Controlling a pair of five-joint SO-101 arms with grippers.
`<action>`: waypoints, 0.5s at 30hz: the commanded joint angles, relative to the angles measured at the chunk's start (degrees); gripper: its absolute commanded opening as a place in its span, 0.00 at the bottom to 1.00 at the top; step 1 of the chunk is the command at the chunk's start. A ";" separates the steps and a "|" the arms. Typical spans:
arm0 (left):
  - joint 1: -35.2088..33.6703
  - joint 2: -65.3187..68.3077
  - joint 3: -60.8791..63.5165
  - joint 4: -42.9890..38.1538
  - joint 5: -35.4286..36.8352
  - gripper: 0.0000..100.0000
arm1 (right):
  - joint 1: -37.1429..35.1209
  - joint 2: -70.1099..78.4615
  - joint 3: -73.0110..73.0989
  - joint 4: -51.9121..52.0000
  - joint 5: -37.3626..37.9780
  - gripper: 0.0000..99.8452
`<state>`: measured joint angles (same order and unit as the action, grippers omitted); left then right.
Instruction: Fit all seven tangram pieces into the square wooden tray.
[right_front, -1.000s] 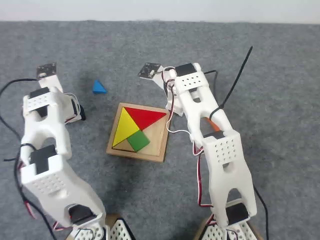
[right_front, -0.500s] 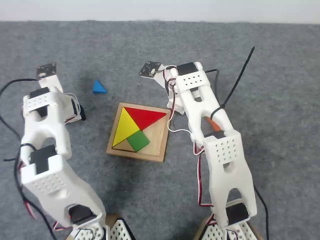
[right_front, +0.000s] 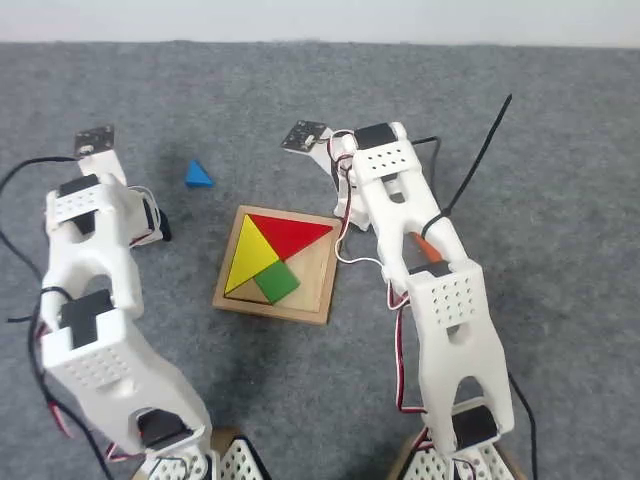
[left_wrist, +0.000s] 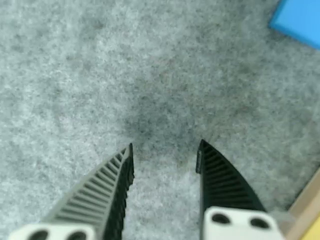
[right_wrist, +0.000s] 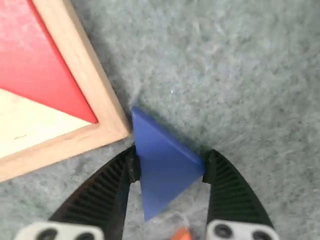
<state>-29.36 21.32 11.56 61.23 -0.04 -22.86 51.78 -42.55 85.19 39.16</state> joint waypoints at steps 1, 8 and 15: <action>0.00 -4.13 -0.13 -0.88 -0.70 0.20 | 0.66 -4.88 -2.73 1.45 -3.96 0.13; 0.00 -4.13 -0.13 -0.88 -0.79 0.20 | 1.01 -5.32 -5.54 1.98 -15.21 0.13; 0.00 -4.13 -0.13 -0.88 -0.79 0.20 | 2.86 -5.05 -17.85 13.14 -33.14 0.13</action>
<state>-29.36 21.32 11.56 61.23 -0.04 -21.10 51.78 -53.10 93.71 12.97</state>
